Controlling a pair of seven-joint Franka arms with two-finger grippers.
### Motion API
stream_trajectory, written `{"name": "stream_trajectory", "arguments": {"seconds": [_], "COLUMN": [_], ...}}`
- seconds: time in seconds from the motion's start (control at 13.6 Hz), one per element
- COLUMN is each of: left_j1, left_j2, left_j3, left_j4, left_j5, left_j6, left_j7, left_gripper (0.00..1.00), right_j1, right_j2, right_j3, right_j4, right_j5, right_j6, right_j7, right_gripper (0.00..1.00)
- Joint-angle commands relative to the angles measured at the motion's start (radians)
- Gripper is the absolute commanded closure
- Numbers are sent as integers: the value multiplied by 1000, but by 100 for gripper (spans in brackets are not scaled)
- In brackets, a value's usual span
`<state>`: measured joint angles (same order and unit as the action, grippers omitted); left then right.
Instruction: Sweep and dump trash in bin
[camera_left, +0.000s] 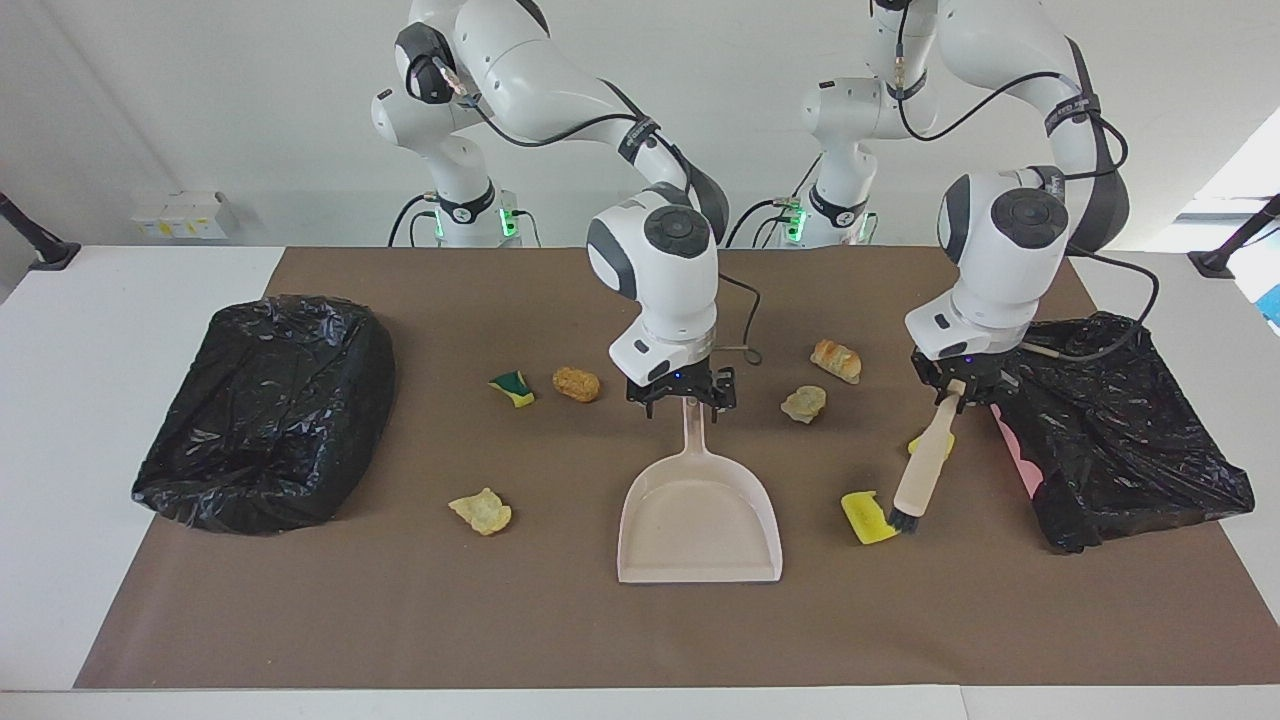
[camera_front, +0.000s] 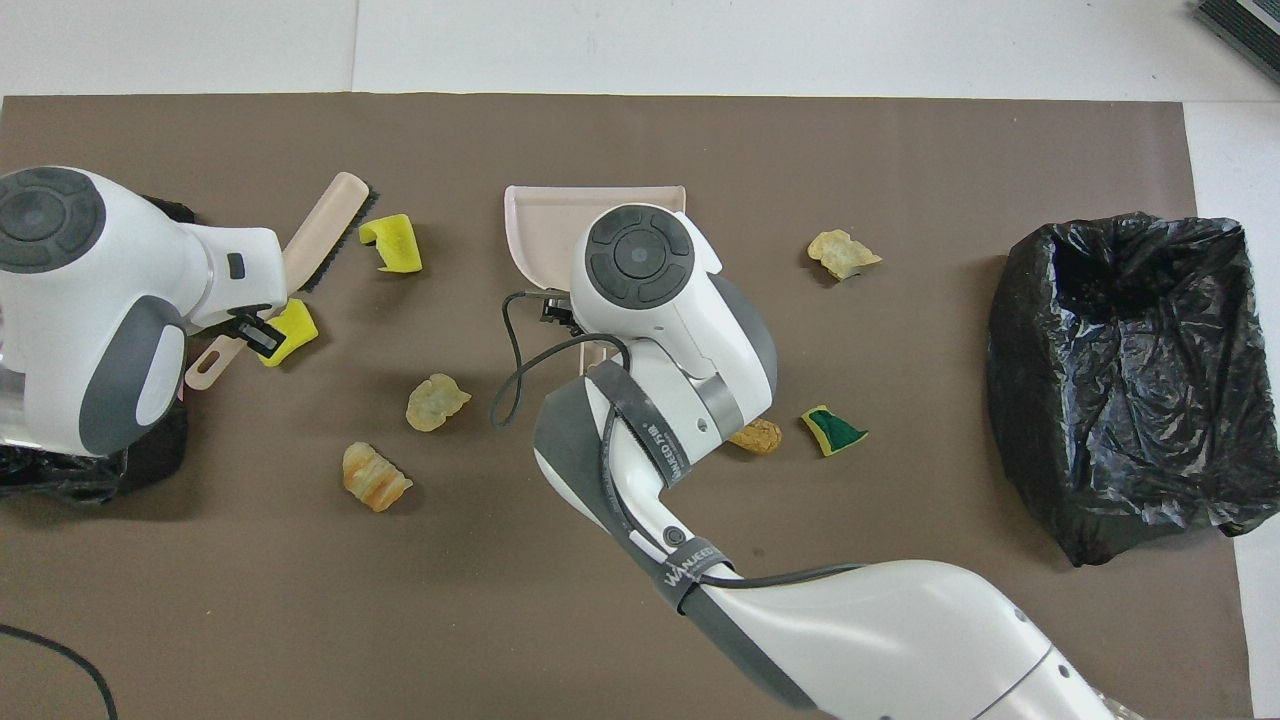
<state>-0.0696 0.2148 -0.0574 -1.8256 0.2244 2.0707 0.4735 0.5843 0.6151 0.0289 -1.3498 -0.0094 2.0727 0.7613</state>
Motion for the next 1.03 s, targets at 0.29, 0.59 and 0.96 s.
{"name": "stream_trajectory", "arguments": {"seconds": [0.29, 0.59, 0.96], "left_j1": [22, 27, 18], "left_j2": [224, 229, 192], "left_j3": [13, 13, 11], "left_j4": [207, 187, 132], "left_j5": [148, 151, 151], "left_j6": [137, 160, 91], "left_j7": [335, 344, 537], "left_gripper": [100, 100, 100], "right_j1": [14, 12, 11], "right_j2": [37, 35, 32], "right_j3": [0, 0, 0], "right_j4": [17, 9, -18], "right_j5": [-47, -50, -43], "right_j6": [44, 41, 46], "right_j7": [9, -54, -71], "right_gripper": [50, 100, 55]}}
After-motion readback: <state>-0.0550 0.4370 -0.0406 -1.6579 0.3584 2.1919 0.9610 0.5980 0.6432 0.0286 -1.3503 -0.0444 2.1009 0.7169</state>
